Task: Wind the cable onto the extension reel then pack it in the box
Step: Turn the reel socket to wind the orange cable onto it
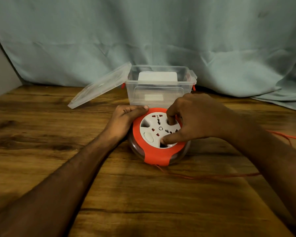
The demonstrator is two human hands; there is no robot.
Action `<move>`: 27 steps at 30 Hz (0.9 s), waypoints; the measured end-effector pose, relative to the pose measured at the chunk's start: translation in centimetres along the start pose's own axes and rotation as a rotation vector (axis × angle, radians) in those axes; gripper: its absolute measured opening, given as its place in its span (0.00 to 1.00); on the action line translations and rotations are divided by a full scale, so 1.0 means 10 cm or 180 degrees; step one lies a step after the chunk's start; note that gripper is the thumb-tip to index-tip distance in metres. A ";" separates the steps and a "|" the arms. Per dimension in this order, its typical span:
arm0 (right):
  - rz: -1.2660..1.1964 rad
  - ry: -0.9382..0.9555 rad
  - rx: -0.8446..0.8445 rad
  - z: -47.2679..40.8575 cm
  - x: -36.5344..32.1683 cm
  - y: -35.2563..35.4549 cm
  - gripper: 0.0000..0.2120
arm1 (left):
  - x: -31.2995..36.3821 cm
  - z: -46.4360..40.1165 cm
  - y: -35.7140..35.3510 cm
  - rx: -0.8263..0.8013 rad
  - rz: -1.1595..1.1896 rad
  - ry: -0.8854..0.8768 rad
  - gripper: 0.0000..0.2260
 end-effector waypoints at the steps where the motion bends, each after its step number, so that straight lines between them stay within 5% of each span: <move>1: -0.0006 0.0018 0.0034 0.01 -0.01 0.00 0.27 | 0.00 0.00 0.00 -0.0007 0.0001 -0.0001 0.12; 19: -0.0095 -0.0263 0.0346 0.05 -0.24 -0.08 0.28 | 0.01 0.00 0.02 0.0071 0.0041 0.0010 0.12; 23: -0.0439 -0.0103 0.0286 0.02 -0.14 0.02 0.09 | 0.01 -0.01 0.03 0.0107 0.0047 -0.0030 0.12; 27: -0.0585 0.0061 -0.0424 0.02 -0.06 -0.01 0.28 | -0.01 -0.02 0.03 0.0066 0.0015 -0.0063 0.13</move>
Point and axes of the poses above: each hand's wrist, its own z-axis away from the middle knuckle, its own y-axis out of the back of the hand, x = y × z, the point moved 5 cm from there along -z, towards the middle knuckle, and after that the axes turned 13 degrees about -y, right-handed, at the moved point
